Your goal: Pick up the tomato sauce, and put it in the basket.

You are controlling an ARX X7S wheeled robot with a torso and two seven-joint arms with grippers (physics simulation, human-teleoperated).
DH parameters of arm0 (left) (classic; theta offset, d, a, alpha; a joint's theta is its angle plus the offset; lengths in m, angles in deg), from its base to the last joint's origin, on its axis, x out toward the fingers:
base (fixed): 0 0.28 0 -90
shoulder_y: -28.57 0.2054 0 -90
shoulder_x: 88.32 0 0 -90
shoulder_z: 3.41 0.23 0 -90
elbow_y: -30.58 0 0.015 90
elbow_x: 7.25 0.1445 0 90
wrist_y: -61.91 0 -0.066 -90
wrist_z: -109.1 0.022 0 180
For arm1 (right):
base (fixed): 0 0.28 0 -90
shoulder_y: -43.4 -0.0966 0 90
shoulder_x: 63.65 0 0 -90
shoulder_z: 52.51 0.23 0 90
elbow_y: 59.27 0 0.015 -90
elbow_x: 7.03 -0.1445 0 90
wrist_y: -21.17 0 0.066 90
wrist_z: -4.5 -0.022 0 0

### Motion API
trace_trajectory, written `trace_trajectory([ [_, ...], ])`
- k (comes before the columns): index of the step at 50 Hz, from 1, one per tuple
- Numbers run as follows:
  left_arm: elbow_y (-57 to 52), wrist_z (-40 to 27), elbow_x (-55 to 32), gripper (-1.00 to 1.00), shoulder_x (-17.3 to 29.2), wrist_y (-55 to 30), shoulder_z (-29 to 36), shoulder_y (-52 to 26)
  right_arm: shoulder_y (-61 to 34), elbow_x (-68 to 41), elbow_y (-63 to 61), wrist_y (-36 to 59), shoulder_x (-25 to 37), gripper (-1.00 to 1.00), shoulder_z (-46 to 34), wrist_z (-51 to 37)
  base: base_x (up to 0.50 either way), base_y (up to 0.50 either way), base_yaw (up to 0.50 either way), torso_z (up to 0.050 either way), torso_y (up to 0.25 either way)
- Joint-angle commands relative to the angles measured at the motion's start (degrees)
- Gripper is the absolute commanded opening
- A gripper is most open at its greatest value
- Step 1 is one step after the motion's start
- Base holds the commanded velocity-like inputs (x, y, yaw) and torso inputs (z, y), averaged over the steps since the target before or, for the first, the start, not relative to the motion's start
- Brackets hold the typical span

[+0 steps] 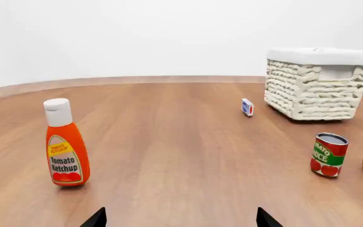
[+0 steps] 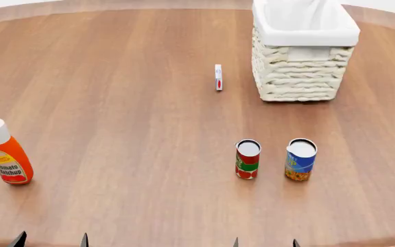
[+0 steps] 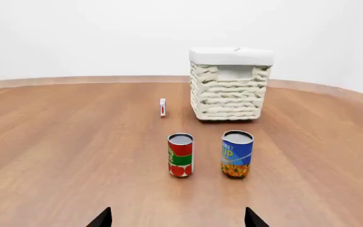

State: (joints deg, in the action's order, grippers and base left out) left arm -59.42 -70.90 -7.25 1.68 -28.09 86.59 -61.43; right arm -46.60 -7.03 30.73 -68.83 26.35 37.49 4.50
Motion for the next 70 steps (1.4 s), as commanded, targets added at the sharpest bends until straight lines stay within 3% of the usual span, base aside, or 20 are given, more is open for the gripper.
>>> trace_trajectory([
  [1,-0.92,-1.27,-1.11,1.0,1.11,-0.79,1.25,0.12,0.0,-0.54,0.0,0.0,0.54,1.0,-0.72,-0.72,0.0,0.0,0.0,0.0,0.0],
  [16,-2.16,-3.37,-4.07,1.0,3.24,-0.41,3.21,0.5,1.15,-0.75,-3.43,-0.95,3.06,1.0,-3.62,-5.0,0.0,0.0,0.0,0.0,0.0],
  [35,-28.25,-7.29,-6.32,1.0,6.02,-4.09,2.35,4.48,5.88,4.56,-29.01,3.78,5.8,1.0,-5.3,-9.43,0.0,0.0,0.0,0.0,0.0],
  [45,-33.1,-8.09,-7.72,1.0,7.27,-3.88,2.06,5.42,7.26,7.72,-35.98,4.56,6.81,1.0,-6.69,-10.77,0.0,0.0,0.0,0.0,0.0],
  [59,-38.95,-8.45,-11.44,1.0,8.04,1.81,0.93,7.68,10.38,14.56,-45.18,-3.46,9.17,1.0,-9.63,-12.63,0.0,0.0,0.0,0.0,0.0],
  [70,-39.63,-9.45,-11.0,1.0,8.65,2.41,1.27,8.02,10.56,14.8,-45.57,-3.71,9.89,1.0,-10.08,-13.2,0.0,0.0,0.0,0.0,0.0],
])
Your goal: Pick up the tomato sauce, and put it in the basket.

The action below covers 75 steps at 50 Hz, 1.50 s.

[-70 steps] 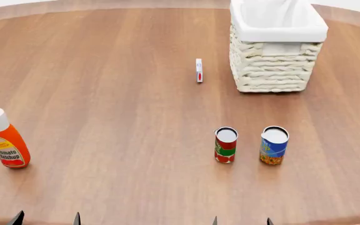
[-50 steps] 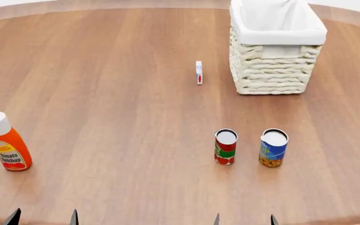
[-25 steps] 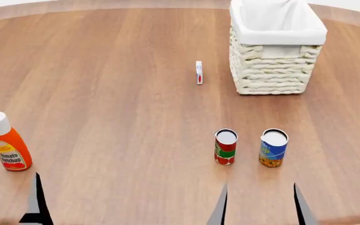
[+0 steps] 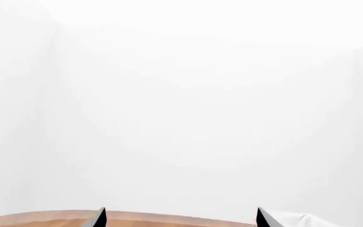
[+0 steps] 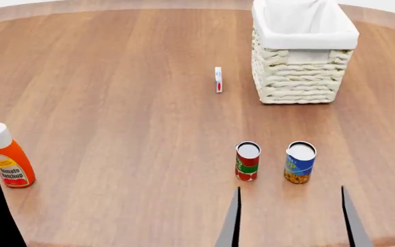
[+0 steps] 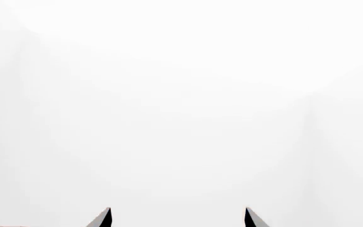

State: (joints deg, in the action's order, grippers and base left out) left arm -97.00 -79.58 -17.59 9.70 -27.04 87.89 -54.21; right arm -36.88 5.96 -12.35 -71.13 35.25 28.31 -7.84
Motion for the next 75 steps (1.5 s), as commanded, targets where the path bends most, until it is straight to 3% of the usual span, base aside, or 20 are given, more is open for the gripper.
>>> trace_trajectory([
  [1,-2.07,-0.83,-0.71,1.0,0.69,1.38,0.02,0.81,0.88,1.76,-2.58,-1.39,1.04,1.0,-0.89,-0.92,0.0,0.0,0.0,0.0,0.0],
  [35,0.46,-2.6,-0.66,1.0,2.05,2.62,1.6,-0.15,-0.73,2.76,-1.13,0.6,2.18,1.0,-2.62,-1.96,0.03,0.0,0.0,0.0,0.0],
  [75,0.49,-4.49,0.18,1.0,3.65,3.52,3.33,0.44,0.3,2.13,-1.88,0.23,4.22,1.0,-3.22,-3.34,0.21,0.0,0.0,0.0,0.0],
])
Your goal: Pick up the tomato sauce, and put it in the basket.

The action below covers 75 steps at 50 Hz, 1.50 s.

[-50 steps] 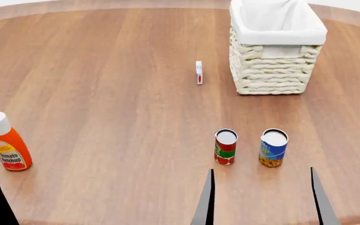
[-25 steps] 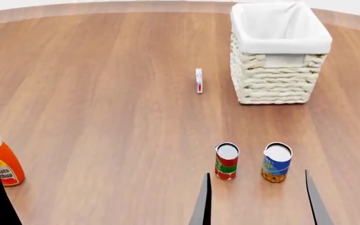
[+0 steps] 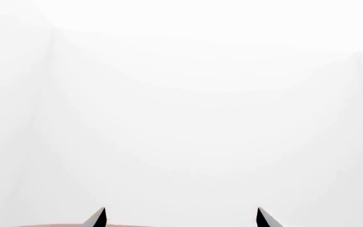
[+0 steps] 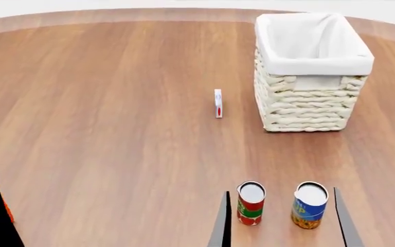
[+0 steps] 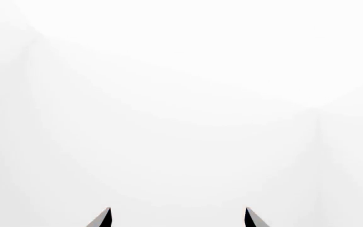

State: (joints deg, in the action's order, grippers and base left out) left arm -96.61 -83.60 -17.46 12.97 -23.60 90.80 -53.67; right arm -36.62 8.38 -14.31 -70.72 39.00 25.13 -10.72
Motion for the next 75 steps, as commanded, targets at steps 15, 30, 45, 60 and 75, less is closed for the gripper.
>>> trace_trajectory([
  [15,0.48,-0.94,0.01,1.0,0.89,0.38,0.86,-0.26,-0.09,-0.39,0.24,-0.19,0.87,1.0,-0.31,-1.09,0.26,0.0,0.0,0.0,0.0],
  [30,0.56,-1.54,0.17,1.0,1.37,0.52,1.39,-0.22,-0.11,-0.58,0.26,-0.19,1.37,1.0,-0.54,-1.57,0.29,0.0,0.0,0.0,0.0],
  [45,0.98,-2.03,0.0,1.0,1.86,0.77,1.7,-0.42,-0.38,-0.55,0.02,0.28,1.74,1.0,-0.93,-1.8,0.32,0.0,0.0,0.0,0.0],
  [60,1.05,-2.67,-0.1,1.0,2.25,0.74,2.0,-0.7,-0.59,-0.79,0.16,0.4,2.13,1.0,-1.2,-2.18,0.32,0.0,0.0,0.0,0.001],
  [75,0.96,-3.16,0.1,1.0,2.68,0.81,2.54,-0.7,-1.03,-1.19,0.27,0.46,2.54,1.0,-1.46,-2.43,0.33,0.0,0.0,0.0,0.0],
])
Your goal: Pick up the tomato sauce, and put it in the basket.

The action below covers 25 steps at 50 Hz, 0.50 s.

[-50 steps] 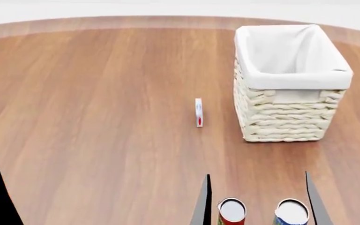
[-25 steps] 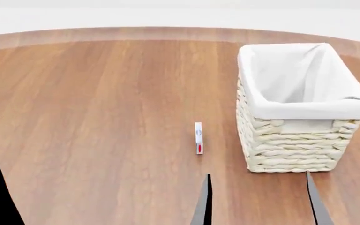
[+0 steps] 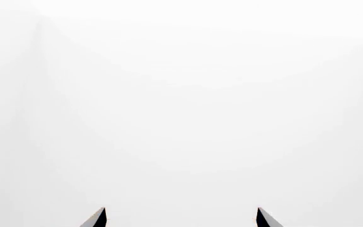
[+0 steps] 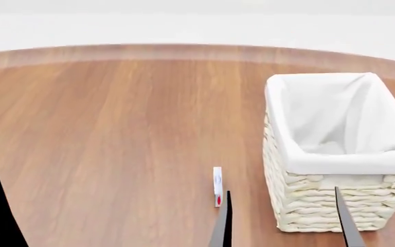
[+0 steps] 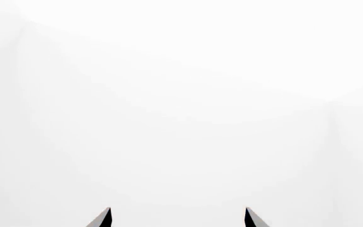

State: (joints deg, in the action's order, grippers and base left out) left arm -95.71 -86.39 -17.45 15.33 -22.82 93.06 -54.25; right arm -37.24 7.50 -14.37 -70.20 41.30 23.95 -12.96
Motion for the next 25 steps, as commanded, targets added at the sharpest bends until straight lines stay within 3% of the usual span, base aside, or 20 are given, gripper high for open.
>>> trace_trajectory([
  [1,-0.02,-0.44,0.06,1.0,0.36,-0.09,0.26,-0.16,-0.44,-0.38,0.38,-0.29,0.27,1.0,-0.24,-0.32,0.33,0.0,0.0,0.0,0.0],
  [25,1.71,-0.71,-1.2,1.0,1.07,1.59,0.17,0.15,1.85,-3.51,3.47,-0.19,0.47,1.0,-0.89,-1.41,0.03,0.0,0.0,0.0,0.0],
])
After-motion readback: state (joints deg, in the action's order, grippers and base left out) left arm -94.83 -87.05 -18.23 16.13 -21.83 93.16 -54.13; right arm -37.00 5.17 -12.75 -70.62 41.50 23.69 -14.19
